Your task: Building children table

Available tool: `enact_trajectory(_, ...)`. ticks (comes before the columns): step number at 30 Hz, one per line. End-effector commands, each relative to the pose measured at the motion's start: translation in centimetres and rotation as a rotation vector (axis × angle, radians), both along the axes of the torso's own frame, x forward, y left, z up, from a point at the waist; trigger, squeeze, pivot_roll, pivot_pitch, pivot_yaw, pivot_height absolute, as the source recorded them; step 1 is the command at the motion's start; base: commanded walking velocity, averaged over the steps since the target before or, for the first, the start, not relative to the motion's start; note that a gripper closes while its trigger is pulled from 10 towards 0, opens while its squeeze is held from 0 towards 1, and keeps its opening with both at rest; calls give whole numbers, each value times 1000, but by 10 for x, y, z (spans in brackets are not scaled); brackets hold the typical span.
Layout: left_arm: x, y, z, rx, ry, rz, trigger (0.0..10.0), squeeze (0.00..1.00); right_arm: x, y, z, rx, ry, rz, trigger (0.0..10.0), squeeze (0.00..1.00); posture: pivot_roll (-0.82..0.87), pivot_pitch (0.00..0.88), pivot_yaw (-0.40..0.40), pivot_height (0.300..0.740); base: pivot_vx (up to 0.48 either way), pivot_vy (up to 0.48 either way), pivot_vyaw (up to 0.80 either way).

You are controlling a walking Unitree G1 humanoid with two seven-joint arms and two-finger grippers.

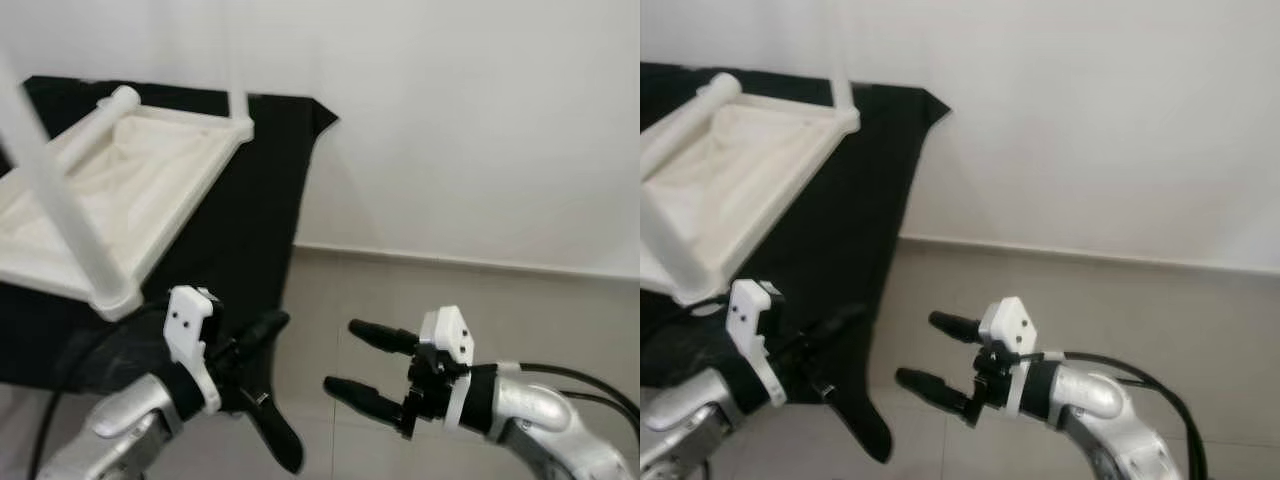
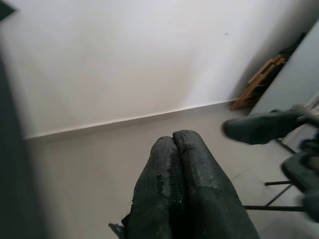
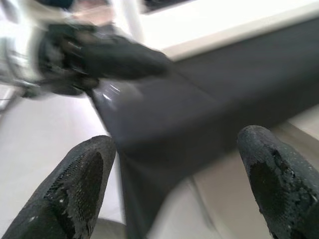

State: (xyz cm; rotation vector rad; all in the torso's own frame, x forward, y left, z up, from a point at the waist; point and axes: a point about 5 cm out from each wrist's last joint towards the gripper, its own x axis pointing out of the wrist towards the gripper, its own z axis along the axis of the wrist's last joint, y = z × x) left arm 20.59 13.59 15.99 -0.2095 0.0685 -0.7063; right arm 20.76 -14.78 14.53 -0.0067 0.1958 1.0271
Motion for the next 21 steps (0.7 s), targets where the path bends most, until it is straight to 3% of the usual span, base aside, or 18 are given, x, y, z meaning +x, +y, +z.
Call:
enact_trajectory(1, 0, 2, 1, -1, -2, 19, 10000, 0, 9, 2, 2, -5, -32, -50, 10000, 0, 16, 107, -35, 740, 0, -240, 0)
enact_trajectory(4, 5, 5, 6, -42, -18, 75, 10000, 0, 26, -3, 4, -27, -74, -187, 10000, 0, 15, 107, -35, 740, 0, -80, 525)
enact_trajectory(9, 11, 7, 7, -39, -9, 126, 10000, 0, 36, -5, 6, -9, -109, -293, 10000, 0, 15, 108, -37, 740, 0, 0, 745)
enact_trajectory(12, 14, 6, 8, 8, -38, 125, 10000, 0, 49, -6, 9, 8, -140, -443, 10000, 0, 12, 108, -37, 740, 0, 0, 0)
enact_trajectory(15, 14, 6, 10, 12, -56, 114, 10000, 0, 52, -4, 10, 9, -155, -479, 10000, 0, 12, 108, -37, 740, 0, 0, 0)
enact_trajectory(21, 19, 5, 12, -22, -73, 114, 10000, 0, 58, -5, 8, 26, -164, -562, 10000, 0, 2, 104, -42, 740, 420, 0, 0)
